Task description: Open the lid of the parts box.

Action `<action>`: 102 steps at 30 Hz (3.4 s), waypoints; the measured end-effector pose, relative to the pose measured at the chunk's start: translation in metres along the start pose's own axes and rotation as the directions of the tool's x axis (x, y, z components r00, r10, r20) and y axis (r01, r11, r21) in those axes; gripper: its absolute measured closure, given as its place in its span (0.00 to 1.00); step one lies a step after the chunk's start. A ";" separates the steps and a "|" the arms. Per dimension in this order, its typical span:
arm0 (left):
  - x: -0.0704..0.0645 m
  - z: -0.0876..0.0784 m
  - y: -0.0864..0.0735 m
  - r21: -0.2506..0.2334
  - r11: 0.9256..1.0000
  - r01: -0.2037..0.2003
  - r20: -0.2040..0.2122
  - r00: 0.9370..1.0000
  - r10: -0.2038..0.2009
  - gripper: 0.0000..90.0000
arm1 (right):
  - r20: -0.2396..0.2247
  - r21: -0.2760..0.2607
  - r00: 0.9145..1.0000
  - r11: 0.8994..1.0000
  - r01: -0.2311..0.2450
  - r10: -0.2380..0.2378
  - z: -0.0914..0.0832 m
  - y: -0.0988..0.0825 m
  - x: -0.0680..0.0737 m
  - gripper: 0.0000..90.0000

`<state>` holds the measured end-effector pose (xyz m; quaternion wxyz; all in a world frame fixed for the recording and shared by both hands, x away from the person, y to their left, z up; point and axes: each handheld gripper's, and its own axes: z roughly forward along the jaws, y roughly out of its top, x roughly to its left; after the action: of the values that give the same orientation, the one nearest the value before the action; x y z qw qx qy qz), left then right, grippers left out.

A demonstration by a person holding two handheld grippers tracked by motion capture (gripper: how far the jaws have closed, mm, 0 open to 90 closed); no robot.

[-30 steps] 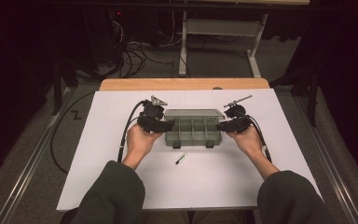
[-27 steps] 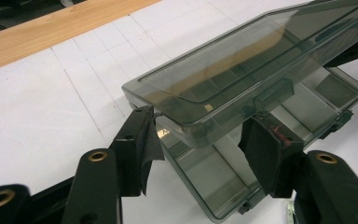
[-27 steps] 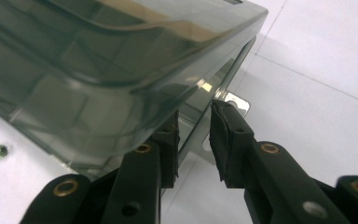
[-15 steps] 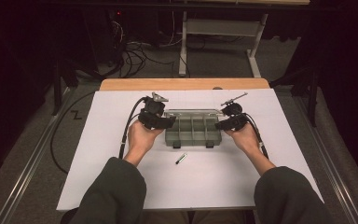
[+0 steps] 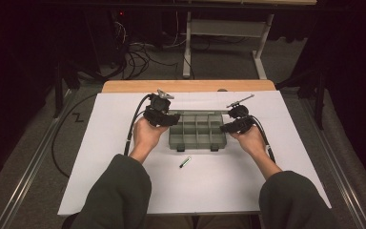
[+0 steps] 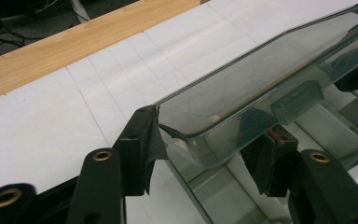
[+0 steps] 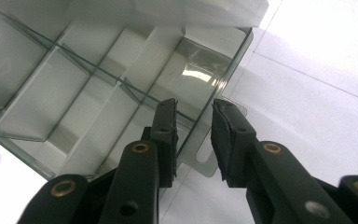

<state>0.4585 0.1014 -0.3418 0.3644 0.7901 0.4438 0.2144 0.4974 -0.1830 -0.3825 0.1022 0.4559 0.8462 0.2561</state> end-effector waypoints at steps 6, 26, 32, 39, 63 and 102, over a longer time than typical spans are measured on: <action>0.007 0.006 0.003 -0.005 1.000 0.012 0.004 1.000 -0.012 0.58 | -0.006 -0.004 1.000 1.000 0.000 0.000 0.000 0.000 -0.001 0.82; 0.021 0.022 0.016 0.006 0.998 0.059 -0.013 0.998 -0.059 0.67 | -0.003 -0.002 1.000 1.000 0.001 -0.001 0.000 0.000 -0.001 0.82; 0.027 0.029 0.018 0.026 0.997 0.070 -0.018 0.997 -0.070 0.72 | -0.003 -0.001 1.000 1.000 0.009 -0.009 0.000 0.000 -0.001 0.82; 0.027 0.042 0.022 0.059 0.997 0.051 -0.062 0.997 -0.047 0.74 | 0.000 -0.003 1.000 1.000 0.016 -0.016 0.000 0.001 -0.001 0.82; 0.035 0.074 0.019 0.127 0.988 0.088 -0.107 0.991 -0.075 0.77 | 0.004 0.007 1.000 1.000 0.017 -0.017 0.000 0.001 0.000 0.82; 0.034 0.084 0.014 0.189 0.982 0.010 -0.114 0.993 0.012 0.68 | 0.017 0.010 0.999 0.999 0.042 -0.042 0.000 0.000 0.003 0.83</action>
<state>0.5390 0.0935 -0.3840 0.2616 0.8077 0.4820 0.2164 0.4960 -0.1807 -0.3822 0.1129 0.4407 0.8559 0.2460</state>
